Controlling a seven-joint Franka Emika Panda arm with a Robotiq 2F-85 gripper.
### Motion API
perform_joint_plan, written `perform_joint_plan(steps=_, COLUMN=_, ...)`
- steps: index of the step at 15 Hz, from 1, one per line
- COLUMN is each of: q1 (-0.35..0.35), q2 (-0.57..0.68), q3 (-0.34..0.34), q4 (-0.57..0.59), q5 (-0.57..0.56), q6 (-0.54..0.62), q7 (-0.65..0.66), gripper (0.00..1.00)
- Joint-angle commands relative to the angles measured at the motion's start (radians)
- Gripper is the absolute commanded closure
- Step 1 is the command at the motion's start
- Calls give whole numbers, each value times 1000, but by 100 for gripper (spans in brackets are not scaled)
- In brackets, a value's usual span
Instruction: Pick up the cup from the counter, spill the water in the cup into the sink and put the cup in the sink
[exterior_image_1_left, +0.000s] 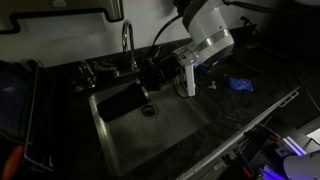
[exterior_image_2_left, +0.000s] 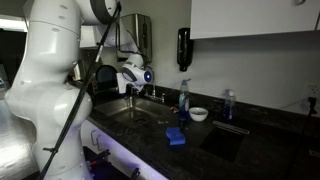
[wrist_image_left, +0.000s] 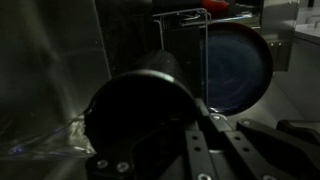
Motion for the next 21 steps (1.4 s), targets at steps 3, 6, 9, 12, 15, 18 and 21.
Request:
perform_joint_plan(steps=3, q1=-15, q2=28, q3=-14, q4=4, q5=83, q6=-91, q7=-53, gripper=98)
perform_joint_plan(steps=6, q1=-17, q2=35, q3=-23, q4=1, q5=111, q6=-117, q7=-60, gripper=98)
perform_joint_plan(steps=9, q1=-15, q2=44, q3=-30, q4=-1, q5=123, q6=-137, q7=-65, gripper=98)
perform_joint_plan(steps=12, q1=-13, q2=46, q3=-34, q4=0, q5=124, q6=-144, q7=-65, gripper=98)
perform_joint_plan(steps=15, q1=-12, q2=45, q3=-35, q4=0, q5=120, q6=-150, q7=-64, gripper=98)
perform_joint_plan(steps=18, q1=-12, q2=46, q3=-35, q4=1, q5=122, q6=-157, q7=-66, gripper=98)
perform_joint_plan(steps=21, q1=-16, q2=47, q3=-36, q4=-1, q5=144, q6=-171, q7=-68, gripper=98)
